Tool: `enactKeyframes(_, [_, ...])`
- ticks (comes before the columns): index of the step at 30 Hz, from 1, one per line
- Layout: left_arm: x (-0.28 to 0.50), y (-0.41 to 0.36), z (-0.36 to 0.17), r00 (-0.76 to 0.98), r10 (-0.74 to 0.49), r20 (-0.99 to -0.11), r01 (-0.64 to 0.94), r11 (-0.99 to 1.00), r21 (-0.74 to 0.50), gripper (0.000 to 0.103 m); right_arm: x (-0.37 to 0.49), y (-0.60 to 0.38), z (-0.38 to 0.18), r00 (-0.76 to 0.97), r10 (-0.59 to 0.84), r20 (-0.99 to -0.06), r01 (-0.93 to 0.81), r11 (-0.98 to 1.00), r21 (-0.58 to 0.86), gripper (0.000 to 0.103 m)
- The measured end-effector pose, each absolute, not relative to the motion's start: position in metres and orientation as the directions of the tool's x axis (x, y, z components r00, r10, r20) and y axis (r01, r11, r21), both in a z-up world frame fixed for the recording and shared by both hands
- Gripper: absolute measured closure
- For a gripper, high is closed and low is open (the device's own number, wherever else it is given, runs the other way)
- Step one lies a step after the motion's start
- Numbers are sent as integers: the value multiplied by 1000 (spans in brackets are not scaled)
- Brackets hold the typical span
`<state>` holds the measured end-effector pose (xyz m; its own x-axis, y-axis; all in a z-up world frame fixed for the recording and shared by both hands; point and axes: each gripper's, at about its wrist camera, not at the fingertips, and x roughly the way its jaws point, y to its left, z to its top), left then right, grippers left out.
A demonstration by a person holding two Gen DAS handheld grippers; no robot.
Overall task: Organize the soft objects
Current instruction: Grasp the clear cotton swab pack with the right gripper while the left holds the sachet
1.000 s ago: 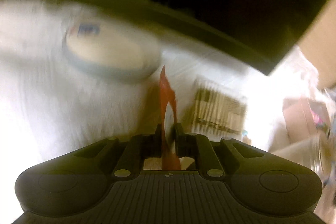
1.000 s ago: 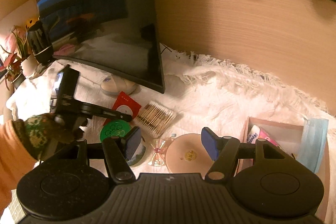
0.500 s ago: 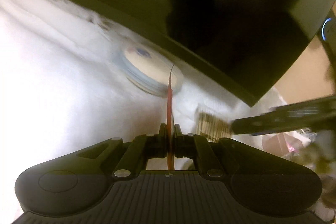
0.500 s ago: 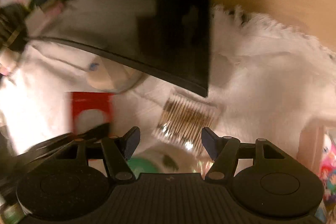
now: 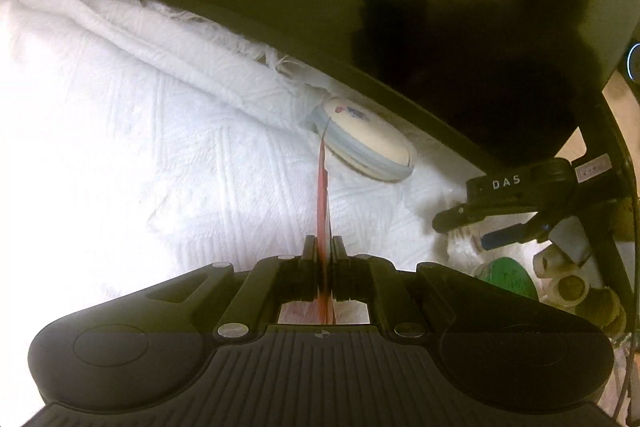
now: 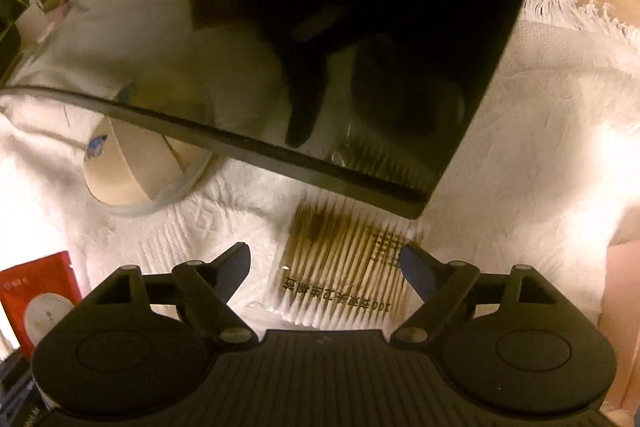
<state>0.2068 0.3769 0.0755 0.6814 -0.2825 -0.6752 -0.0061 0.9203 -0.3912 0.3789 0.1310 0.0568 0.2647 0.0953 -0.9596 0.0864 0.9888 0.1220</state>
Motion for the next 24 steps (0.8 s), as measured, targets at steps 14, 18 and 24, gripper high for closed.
enactKeyframes(14, [211,363,117,725,-245,-644,31,946,-324,95,327,96,141,407,228,-884,40,963,267,49])
enactKeyframes(18, [222,342,160,757,-274,-593,103,946,-306,95,301,67,192,449,285,-847,21,944,329,95])
enactKeyframes(24, [224,298,203,772,-349,-532,218,931,-294,95,262,7,243,541,313,-780,-17,932,363,96])
